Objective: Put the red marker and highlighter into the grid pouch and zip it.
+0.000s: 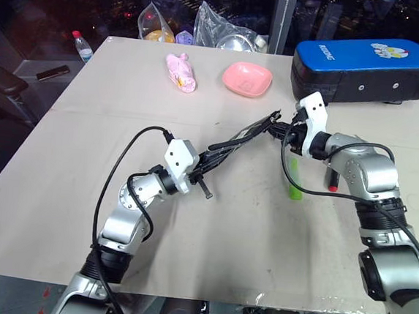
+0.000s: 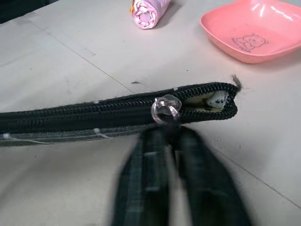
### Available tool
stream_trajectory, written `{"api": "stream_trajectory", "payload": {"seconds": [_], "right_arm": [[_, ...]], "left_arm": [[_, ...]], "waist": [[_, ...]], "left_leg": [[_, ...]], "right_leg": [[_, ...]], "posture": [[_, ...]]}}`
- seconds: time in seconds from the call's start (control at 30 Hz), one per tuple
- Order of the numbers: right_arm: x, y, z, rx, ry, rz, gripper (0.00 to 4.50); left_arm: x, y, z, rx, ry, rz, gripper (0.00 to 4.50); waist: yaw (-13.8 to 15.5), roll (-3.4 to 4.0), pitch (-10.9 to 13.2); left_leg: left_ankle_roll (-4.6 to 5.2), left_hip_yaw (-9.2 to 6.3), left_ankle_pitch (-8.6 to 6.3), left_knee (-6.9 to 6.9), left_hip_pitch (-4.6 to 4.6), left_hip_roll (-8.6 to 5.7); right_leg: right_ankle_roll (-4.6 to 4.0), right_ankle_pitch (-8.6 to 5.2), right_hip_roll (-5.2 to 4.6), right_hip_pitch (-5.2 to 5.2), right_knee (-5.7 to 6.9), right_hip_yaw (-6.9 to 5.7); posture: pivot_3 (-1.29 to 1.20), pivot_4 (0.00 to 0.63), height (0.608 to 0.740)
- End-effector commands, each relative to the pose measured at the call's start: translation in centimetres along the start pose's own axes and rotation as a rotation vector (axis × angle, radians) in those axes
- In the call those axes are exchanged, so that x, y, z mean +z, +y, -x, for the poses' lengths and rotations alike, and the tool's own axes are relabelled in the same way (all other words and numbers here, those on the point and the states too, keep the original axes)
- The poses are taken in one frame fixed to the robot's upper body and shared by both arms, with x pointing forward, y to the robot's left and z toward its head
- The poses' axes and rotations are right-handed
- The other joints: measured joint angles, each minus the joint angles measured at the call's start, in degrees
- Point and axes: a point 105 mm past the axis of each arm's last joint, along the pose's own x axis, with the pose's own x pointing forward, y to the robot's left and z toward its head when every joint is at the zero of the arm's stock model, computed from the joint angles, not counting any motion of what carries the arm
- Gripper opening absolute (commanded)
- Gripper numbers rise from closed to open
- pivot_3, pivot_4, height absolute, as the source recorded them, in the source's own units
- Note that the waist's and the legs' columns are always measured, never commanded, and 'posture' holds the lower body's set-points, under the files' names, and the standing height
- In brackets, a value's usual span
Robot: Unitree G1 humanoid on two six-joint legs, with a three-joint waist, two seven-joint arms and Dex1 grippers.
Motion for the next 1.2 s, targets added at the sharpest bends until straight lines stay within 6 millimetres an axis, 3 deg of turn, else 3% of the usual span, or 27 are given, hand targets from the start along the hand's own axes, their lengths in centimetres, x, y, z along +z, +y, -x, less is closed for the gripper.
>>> {"api": "stream_trajectory", "payload": {"seconds": [0.03, 0.4, 0.73, 1.2], "right_arm": [[1.7, 0.6, 0.5, 0.016, -0.037, 0.101, 0.07], [2.1, 3.3, 0.9, 0.099, 0.026, 0.299, 0.07], [2.7, 4.0, 0.6, 0.104, 0.023, 0.350, 0.07], [4.4, 6.7, 0.2, 0.195, -0.014, 0.394, 0.07]], "left_arm": [[1.0, 0.9, -0.1, 0.039, -0.025, -0.071, 0.00], [1.4, 2.7, -1.4, 0.168, -0.033, -0.168, 0.00], [1.1, 1.3, -1.7, 0.113, -0.037, -0.194, 0.00], [1.0, 1.1, -2.6, 0.142, -0.018, -0.276, 0.00]], "waist": [[0.0, 0.00, 0.0], [0.1, 0.00, 0.0], [0.1, 0.00, 0.0], [0.1, 0.00, 0.0]], "left_leg": [[0.00, 0.00, 0.00, 0.00, 0.00, 0.00], [0.01, -0.03, 0.01, 0.09, -0.67, -0.01], [0.00, -0.01, 0.01, 0.08, -0.72, -0.01], [0.01, -0.01, 0.01, 0.08, -0.73, -0.01]], "right_leg": [[0.00, 0.00, 0.00, 0.00, 0.00, 0.00], [0.00, 0.02, -0.01, -0.66, 0.05, -0.04], [0.01, 0.02, 0.01, -0.73, 0.04, -0.03], [0.01, 0.02, 0.02, -0.74, 0.05, -0.04]], "posture": [[0.00, 0.150, 0.740], [0.00, 0.150, 0.740], [0.00, 0.150, 0.740], [0.00, 0.150, 0.740]]}}
